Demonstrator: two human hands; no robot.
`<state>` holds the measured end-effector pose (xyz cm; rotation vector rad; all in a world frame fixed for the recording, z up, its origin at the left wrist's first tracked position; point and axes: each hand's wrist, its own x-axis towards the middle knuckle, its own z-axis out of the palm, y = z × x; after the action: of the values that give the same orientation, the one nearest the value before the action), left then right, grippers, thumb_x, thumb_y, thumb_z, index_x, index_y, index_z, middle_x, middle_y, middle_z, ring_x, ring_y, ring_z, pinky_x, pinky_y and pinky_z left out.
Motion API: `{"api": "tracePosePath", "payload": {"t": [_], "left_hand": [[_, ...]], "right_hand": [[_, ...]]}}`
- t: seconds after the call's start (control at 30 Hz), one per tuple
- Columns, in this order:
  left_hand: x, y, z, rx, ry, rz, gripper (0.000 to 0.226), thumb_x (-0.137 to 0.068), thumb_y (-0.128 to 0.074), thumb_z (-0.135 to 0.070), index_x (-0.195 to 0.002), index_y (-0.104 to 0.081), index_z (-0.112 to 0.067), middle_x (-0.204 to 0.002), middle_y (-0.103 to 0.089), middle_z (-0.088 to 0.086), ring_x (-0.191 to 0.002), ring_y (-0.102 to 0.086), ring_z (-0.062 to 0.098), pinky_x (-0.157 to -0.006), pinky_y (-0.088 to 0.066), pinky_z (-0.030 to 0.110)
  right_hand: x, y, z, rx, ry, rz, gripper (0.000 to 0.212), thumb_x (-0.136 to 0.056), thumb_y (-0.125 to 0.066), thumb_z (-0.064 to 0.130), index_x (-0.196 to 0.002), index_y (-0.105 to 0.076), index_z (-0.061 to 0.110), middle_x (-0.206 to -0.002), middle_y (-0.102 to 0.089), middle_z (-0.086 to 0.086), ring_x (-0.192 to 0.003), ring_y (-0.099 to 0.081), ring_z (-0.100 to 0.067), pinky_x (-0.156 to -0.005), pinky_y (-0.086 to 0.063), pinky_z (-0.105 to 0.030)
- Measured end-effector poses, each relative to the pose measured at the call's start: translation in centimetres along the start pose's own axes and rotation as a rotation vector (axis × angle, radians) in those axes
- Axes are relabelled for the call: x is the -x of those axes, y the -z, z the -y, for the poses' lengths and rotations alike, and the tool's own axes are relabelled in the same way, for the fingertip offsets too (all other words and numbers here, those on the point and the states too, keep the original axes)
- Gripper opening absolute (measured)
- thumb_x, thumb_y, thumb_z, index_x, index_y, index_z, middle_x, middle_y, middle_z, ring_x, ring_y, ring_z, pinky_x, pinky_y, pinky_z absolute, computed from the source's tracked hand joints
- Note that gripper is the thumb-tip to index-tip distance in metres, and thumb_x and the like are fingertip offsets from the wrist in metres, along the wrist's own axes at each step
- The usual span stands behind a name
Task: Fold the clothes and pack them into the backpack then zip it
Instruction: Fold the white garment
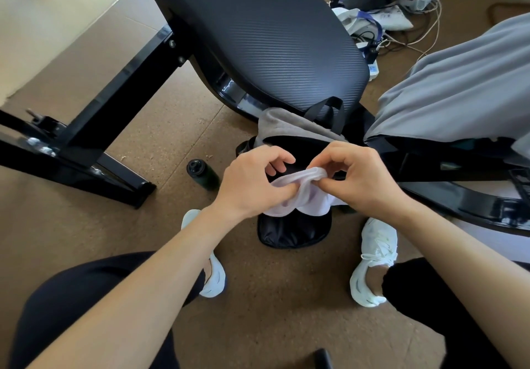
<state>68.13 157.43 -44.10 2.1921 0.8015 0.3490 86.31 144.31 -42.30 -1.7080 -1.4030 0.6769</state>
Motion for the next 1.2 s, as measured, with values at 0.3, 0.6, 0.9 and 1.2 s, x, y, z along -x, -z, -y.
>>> {"api": "tracePosePath", "payload": {"t": [0.3,0.6,0.9,1.2], "left_hand": [[-0.3,0.2,0.4,-0.008,0.206,0.095,0.025,-0.074,-0.060,-0.023,-0.089,-0.077,-0.034,-0.081,-0.073,-0.019,-0.077,-0.068,0.003,-0.075,-0.059,0.037],[-1.1,2.9,2.4,0.031,0.376,0.458,0.032,-0.080,-0.068,0.000,-0.084,-0.079,-0.030,-0.086,-0.077,-0.009,-0.082,-0.074,0.030,-0.072,-0.062,0.049],[-1.2,2.8,0.4,0.176,0.045,-0.246,0.025,-0.084,-0.060,-0.010,-0.089,-0.081,-0.022,-0.090,-0.078,-0.013,-0.075,-0.074,0.012,-0.064,-0.063,0.038],[-1.1,2.5,-0.4,0.090,-0.008,-0.298,0.027,-0.081,-0.058,-0.011,-0.086,-0.082,-0.022,-0.078,-0.075,-0.012,-0.063,-0.065,0.008,-0.057,-0.050,0.023]], "right_hand": [[0.1,0.0,0.0,0.034,0.001,0.076,0.022,-0.080,-0.075,-0.004,-0.090,-0.078,0.015,-0.089,-0.071,0.004,-0.080,-0.068,-0.015,-0.074,-0.058,-0.041],[-0.1,0.6,-0.2,0.096,-0.040,0.090,0.019,-0.083,-0.073,-0.002,-0.089,-0.077,0.016,-0.089,-0.071,0.003,-0.080,-0.066,-0.011,-0.073,-0.055,-0.025],[-0.4,1.1,-0.6,0.063,-0.110,-0.101,0.011,-0.089,-0.071,0.006,-0.091,-0.068,0.017,-0.085,-0.071,0.009,-0.077,-0.067,-0.005,-0.070,-0.056,-0.025],[-0.7,1.2,-0.8,-0.026,-0.242,-0.045,0.014,-0.087,-0.066,0.001,-0.088,-0.062,0.015,-0.082,-0.074,0.000,-0.079,-0.073,-0.013,-0.076,-0.058,-0.034]]}}
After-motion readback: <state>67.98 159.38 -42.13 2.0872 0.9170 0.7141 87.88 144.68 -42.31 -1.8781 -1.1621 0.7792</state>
